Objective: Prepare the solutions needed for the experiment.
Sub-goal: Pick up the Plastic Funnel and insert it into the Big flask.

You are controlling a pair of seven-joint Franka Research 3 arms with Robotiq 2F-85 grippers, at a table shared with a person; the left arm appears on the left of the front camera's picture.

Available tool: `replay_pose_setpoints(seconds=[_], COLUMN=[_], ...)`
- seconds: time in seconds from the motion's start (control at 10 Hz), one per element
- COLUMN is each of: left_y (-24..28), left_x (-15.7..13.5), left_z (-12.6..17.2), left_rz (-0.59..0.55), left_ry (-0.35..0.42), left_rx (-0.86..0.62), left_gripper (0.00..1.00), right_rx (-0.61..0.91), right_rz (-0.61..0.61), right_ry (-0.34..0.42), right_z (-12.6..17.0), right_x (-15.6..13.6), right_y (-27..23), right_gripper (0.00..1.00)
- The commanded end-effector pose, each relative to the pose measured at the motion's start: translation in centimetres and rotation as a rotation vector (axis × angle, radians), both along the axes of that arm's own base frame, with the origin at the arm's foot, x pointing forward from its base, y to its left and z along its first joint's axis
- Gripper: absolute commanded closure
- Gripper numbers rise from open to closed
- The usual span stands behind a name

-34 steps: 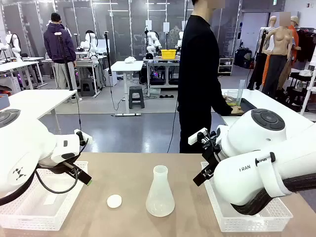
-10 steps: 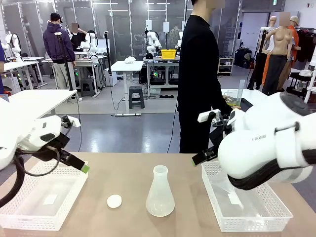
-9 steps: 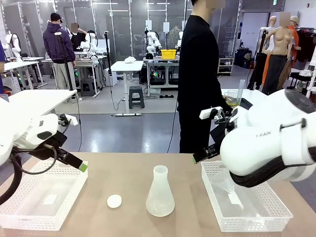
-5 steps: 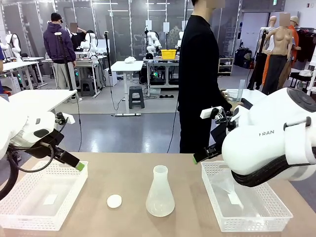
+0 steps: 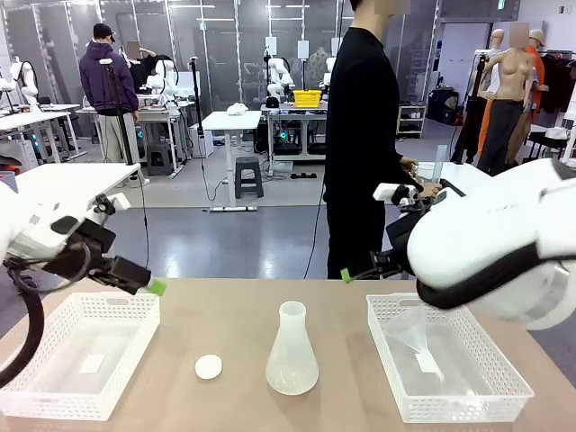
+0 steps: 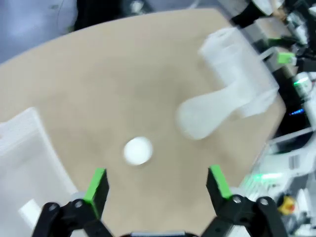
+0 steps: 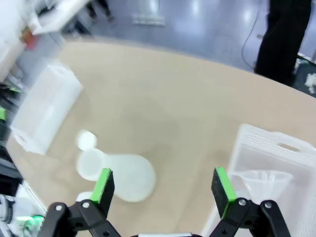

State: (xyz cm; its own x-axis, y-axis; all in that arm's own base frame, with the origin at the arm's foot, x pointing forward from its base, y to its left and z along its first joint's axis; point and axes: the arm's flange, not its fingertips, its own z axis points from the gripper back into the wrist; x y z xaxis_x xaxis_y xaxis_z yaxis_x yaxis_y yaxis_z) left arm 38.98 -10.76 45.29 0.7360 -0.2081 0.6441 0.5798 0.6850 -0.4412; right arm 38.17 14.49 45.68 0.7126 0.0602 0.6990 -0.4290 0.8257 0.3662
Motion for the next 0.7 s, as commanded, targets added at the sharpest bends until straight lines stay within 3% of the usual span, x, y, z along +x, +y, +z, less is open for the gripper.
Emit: replay_pose_setpoints(seconds=[0.0,0.3,0.6], left_y=[2.1,4.5,5.5], left_x=[2.4,4.0,4.7], left_z=[-1.5,-2.5,-4.0], left_rz=[-0.025,-0.063,-0.12], left_ry=[0.028,0.081,0.066], left_rx=[-0.362,-0.645,-0.81], left_gripper=[0.0,0.0,0.0], right_rx=[0.347,0.598,0.75], right_rz=[0.073,0.133,0.141], right_ry=[-0.067,-0.009,0.065], right_z=[-2.2,-2.5,-3.6], right_x=[1.7,3.3,4.3], right_y=[-3.0,-4.7,-5.2], right_gripper=[0.0,0.0,0.0])
